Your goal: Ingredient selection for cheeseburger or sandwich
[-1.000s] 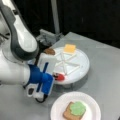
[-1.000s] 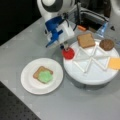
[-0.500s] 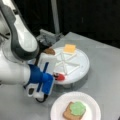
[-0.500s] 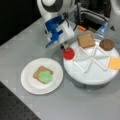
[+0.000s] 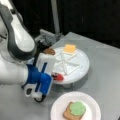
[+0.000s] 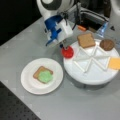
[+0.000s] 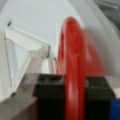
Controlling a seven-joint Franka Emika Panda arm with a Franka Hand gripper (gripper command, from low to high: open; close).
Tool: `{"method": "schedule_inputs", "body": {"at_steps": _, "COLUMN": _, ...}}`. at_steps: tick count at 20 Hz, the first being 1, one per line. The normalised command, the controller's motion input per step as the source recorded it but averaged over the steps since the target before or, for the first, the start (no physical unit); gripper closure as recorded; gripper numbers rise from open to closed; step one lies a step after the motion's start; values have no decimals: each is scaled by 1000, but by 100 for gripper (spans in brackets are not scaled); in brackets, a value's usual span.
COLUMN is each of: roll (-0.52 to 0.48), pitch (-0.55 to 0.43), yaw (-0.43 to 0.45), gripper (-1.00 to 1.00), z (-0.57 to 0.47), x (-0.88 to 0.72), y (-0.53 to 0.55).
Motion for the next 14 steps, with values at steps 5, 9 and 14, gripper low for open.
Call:
{"method": "schedule_inputs", "body": {"at_steps": 5, "roll": 75, "pitch": 156, "yaw": 51, "gripper": 100, "z": 278, "x": 81, "y": -243}}
{"method": "schedule_inputs", "body": {"at_steps": 9, "roll": 21, "pitch": 119, "yaw": 141, "gripper": 100, "z": 152, "x": 164, "y": -364}}
{"method": "schedule_inputs", "body": {"at_steps": 14, "roll": -10, "pitch": 102, "yaw": 279, "gripper": 100, "z": 72, "x": 237, "y": -509}}
